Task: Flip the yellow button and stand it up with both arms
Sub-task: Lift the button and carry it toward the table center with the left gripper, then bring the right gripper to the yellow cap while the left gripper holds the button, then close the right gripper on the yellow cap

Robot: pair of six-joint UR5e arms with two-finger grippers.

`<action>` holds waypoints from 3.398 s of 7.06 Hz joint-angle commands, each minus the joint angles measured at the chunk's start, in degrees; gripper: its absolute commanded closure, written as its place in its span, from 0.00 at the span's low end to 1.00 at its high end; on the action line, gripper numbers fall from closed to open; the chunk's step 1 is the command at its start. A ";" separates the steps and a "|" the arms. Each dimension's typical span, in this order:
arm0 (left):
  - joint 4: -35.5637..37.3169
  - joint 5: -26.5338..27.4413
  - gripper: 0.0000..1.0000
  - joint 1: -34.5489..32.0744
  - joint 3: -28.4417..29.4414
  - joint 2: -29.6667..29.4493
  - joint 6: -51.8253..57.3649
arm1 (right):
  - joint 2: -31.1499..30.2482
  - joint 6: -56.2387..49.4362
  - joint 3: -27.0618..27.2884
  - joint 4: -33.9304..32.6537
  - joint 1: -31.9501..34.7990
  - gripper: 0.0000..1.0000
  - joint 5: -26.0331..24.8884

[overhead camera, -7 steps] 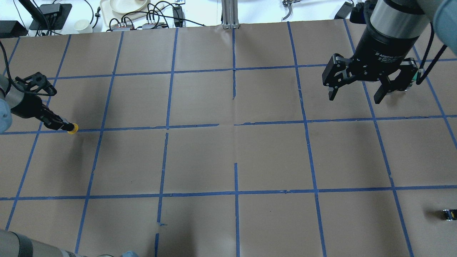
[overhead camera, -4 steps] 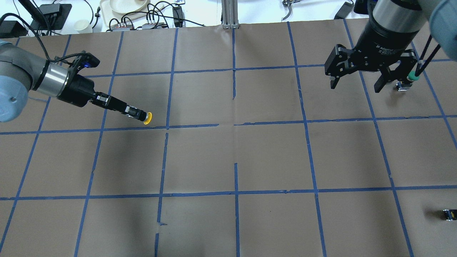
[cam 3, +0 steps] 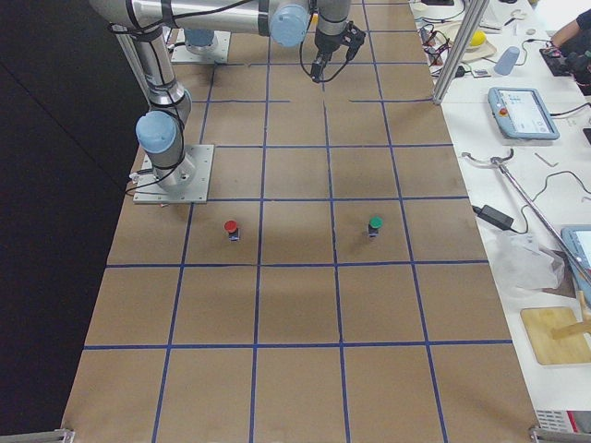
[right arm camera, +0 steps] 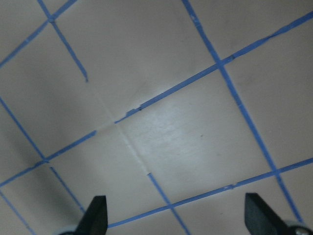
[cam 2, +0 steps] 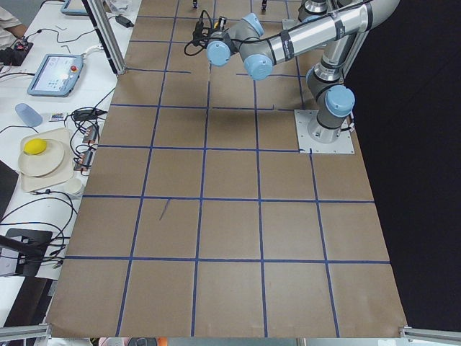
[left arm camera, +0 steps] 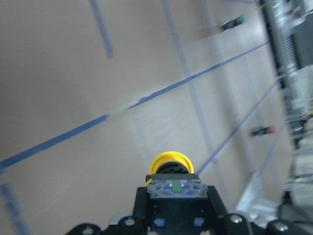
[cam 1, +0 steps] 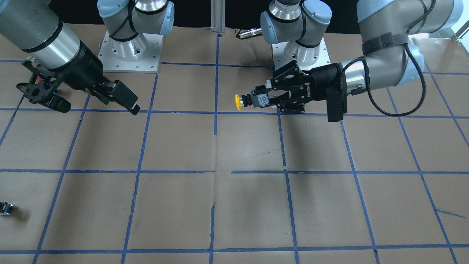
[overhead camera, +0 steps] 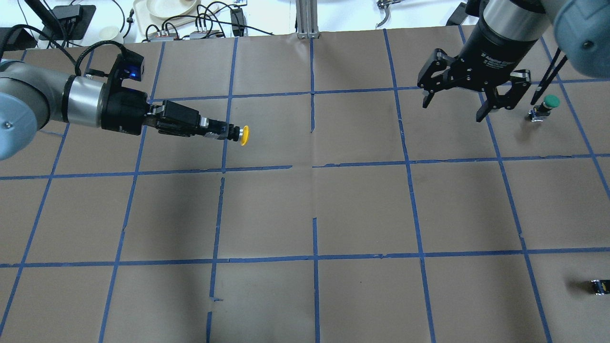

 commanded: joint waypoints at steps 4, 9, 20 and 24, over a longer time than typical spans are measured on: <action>-0.18 -22.28 0.92 -9.69 -3.06 0.04 -1.50 | -1.60 31.64 0.61 -1.56 -0.42 0.00 27.47; -0.10 -22.56 0.92 -9.87 -3.59 0.56 -1.50 | -6.18 35.46 5.73 -0.86 -0.33 0.00 31.55; -0.18 -22.65 0.91 -9.87 -3.59 0.91 -1.50 | -7.67 38.01 7.75 3.36 0.72 0.28 34.01; -0.18 -22.65 0.91 -9.87 -3.59 0.91 -1.50 | -7.94 38.10 7.66 3.54 0.55 0.71 34.45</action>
